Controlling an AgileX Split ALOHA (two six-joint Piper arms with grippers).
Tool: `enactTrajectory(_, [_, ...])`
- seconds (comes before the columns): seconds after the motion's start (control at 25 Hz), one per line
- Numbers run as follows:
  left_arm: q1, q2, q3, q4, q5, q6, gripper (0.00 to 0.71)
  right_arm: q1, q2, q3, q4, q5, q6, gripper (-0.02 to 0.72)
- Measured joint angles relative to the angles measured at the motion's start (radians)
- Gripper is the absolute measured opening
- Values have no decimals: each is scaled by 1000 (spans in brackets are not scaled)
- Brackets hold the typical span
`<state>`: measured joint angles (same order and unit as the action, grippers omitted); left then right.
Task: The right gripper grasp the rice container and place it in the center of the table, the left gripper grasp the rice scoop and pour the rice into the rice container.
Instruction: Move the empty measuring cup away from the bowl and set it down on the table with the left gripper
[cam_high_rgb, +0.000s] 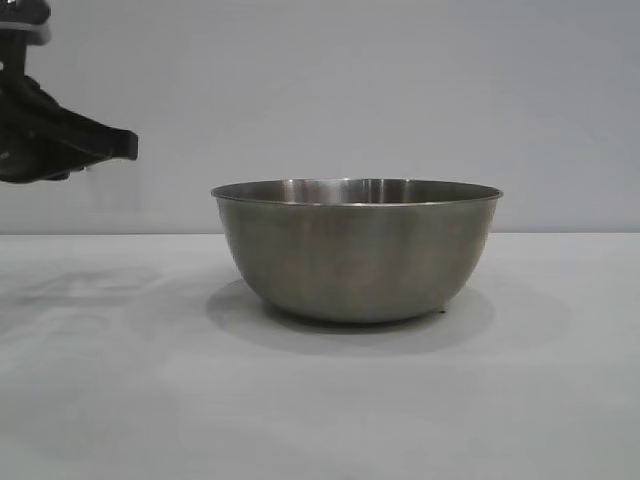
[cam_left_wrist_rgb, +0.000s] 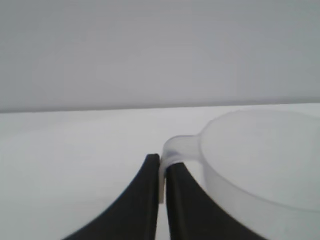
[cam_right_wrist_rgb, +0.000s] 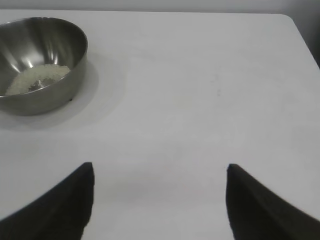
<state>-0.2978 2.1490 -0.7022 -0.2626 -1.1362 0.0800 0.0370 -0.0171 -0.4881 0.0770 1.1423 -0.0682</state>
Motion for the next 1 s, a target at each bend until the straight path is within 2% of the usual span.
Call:
enactTrajectory(0.36, [9,44,0,21,-43,-31,0,0,0,0,0,0,0,473])
enactTrajectory(0.64, [9,52,0,46,-16,-31,284,0,0,0,0,0,0,473])
enactTrajectory(0.8, [9,23,31,46,-16,-31,279,0,0,0,0,0,0,473])
enactTrajectory(0.84, [9,6,45,46,-16,-31,321,0,0,0,0,0,0,473])
enactTrajectory(1.0, [9,-70,112,46,-16,-31,305,0,0,0,0,0,0,473])
